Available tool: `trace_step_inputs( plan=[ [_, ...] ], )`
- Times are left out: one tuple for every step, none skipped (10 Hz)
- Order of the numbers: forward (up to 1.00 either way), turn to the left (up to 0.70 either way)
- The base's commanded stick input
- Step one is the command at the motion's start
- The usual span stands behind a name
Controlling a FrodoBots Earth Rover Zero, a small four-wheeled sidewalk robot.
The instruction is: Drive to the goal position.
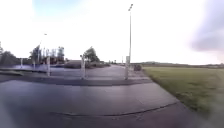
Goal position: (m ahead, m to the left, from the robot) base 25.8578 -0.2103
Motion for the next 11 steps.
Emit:
trace_step_inputs(
  plan=[
    [0.45, 0.00],
    [0.45, 0.00],
    [0.45, 0.00],
    [0.45, 0.00],
    [0.45, 0.00],
    [0.45, 0.00],
    [0.45, 0.00],
    [0.45, 0.00],
    [0.45, 0.00],
    [0.45, 0.00],
    [0.45, 0.00]
  ],
)
